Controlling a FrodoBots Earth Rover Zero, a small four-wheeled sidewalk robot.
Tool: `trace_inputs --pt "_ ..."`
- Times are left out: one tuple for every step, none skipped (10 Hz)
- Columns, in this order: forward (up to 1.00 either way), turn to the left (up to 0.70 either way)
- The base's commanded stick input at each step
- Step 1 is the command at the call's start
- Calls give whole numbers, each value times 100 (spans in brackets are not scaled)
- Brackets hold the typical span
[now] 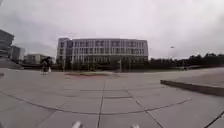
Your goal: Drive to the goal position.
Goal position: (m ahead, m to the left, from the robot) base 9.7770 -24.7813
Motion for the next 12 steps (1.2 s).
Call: trace_inputs --pt "70 0" --pt "70 0" --pt "70 0" --pt "70 0" --pt "70 0" --pt "70 0" --pt "70 0" --pt "70 0" --pt "70 0" --pt "70 0" --pt "70 0" --pt "70 0"
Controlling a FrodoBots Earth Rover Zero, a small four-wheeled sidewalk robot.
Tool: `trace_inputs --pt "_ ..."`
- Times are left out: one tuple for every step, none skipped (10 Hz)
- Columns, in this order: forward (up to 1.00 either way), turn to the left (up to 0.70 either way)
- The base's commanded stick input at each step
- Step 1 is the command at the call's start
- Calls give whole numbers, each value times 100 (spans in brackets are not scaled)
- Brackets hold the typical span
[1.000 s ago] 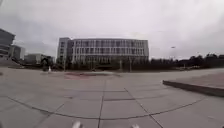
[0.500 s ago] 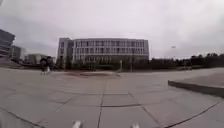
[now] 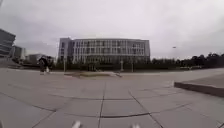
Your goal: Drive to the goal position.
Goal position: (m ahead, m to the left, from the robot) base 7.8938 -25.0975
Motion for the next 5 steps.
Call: trace_inputs --pt "70 0" --pt "70 0" --pt "70 -6" --pt "70 -21" --pt "70 -24"
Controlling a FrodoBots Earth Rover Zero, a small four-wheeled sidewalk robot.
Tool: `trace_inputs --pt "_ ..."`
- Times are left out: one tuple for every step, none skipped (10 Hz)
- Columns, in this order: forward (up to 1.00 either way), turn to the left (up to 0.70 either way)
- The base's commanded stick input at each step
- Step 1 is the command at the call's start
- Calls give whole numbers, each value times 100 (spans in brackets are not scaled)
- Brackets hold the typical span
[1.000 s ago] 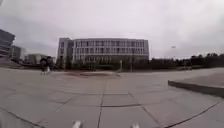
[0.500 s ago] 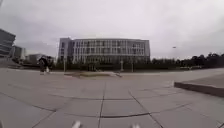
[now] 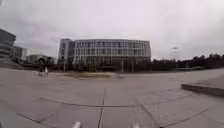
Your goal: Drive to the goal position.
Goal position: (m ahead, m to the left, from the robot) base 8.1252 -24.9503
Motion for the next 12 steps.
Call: trace_inputs --pt "70 -12" --pt "70 -5" --pt "70 0" --pt "70 0" --pt "70 0" --pt "70 0" --pt "70 0" --pt "70 0" --pt "70 0" --pt "70 0" --pt "70 0" --pt "70 -6"
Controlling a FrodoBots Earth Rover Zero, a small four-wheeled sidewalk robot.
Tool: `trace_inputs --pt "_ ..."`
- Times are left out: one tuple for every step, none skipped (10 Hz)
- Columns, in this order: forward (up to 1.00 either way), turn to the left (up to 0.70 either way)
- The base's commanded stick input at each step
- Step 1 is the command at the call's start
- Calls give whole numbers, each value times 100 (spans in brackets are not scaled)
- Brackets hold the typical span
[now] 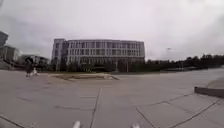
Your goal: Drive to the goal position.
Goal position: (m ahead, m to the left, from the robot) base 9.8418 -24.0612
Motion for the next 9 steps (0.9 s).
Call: trace_inputs --pt "70 -17" --pt "70 -18" --pt "70 -19" --pt "70 -19" --pt "70 -19" --pt "70 -10" --pt "70 0" --pt "70 0" --pt "70 0"
